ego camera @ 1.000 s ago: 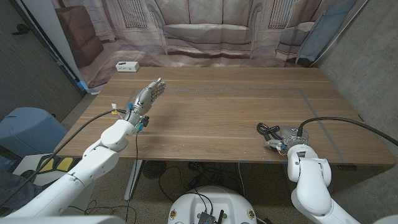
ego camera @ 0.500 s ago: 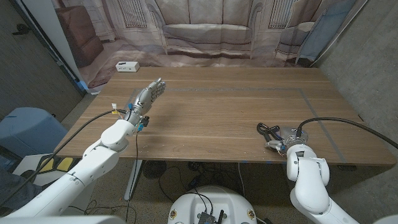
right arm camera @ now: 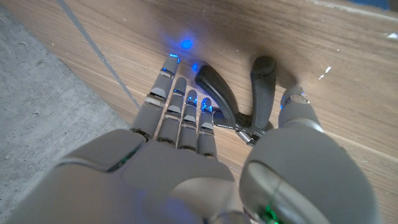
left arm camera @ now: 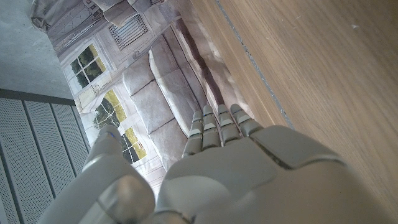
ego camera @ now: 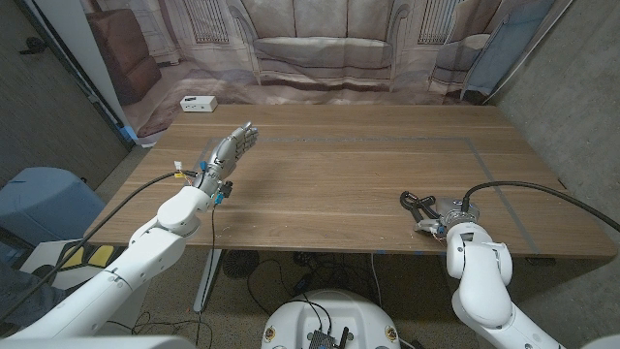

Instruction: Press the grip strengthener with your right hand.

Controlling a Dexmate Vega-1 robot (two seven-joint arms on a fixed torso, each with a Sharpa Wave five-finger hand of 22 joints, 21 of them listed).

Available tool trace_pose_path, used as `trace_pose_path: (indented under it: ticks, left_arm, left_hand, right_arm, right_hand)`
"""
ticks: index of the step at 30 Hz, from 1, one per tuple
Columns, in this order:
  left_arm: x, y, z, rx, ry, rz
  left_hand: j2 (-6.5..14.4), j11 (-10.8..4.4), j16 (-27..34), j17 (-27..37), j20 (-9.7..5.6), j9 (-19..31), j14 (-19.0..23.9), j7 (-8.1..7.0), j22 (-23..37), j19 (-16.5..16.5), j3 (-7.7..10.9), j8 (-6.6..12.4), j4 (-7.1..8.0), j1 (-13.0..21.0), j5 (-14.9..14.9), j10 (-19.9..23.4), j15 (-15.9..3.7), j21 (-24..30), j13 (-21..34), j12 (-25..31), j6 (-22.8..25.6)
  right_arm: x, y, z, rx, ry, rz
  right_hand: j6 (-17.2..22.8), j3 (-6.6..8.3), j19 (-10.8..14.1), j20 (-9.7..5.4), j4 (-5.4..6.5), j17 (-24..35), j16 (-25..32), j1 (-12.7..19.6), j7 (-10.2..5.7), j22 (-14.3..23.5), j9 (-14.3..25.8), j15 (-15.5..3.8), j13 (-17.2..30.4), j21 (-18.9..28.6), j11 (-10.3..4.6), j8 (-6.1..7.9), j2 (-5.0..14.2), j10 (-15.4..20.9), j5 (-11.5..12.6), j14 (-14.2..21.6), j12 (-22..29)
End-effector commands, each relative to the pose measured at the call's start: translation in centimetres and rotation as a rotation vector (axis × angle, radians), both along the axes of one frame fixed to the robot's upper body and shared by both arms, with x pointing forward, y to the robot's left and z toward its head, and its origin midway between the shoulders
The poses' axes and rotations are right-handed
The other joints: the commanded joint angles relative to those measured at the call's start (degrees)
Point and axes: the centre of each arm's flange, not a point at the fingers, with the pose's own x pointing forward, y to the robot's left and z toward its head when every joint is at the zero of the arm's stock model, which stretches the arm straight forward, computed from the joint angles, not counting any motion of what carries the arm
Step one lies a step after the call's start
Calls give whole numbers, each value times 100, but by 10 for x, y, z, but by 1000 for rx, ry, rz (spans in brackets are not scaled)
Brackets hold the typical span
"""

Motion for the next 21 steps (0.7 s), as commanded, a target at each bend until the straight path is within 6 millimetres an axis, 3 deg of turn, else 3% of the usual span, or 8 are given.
trace_pose_path:
  ticks: [1, 10, 21]
  left_arm:
    - [2, -2, 1, 5, 3, -9]
    - [2, -1, 2, 5, 3, -2]
    - [3, 0, 0, 1, 7, -2]
  left_hand:
    - [3, -4, -16, 28, 54, 15, 59, 1, 10, -3, 40, 20, 4, 52, -12, 56, -7, -13, 19, -18, 41]
    - [4, -11, -16, 28, 61, 15, 62, 0, 10, -15, 40, 20, 4, 54, -12, 60, -12, -17, 19, -20, 44]
    - [6, -8, -17, 28, 66, 15, 63, -8, 11, -21, 40, 18, 5, 57, -12, 62, -10, -19, 20, -23, 45]
  right_arm:
    - [6, 0, -2, 3, 12, 8]
    - [11, 0, -8, 4, 26, 10]
    - [14, -1, -17, -9, 24, -4]
  right_hand:
    - [46, 49, 88, -29, -8, 21, 29, 101, 5, 19, 30, -36, -3, 21, -1, 44, 21, 42, 9, 53, 19]
    - [186, 123, 283, -91, -25, 25, 48, 313, -28, 17, 29, -66, -8, 45, -19, 62, 106, 189, 11, 173, 41]
    - [480, 342, 670, -340, -93, 39, 125, 1000, -165, 21, 30, -305, -16, 80, -137, 79, 292, 510, 7, 517, 87]
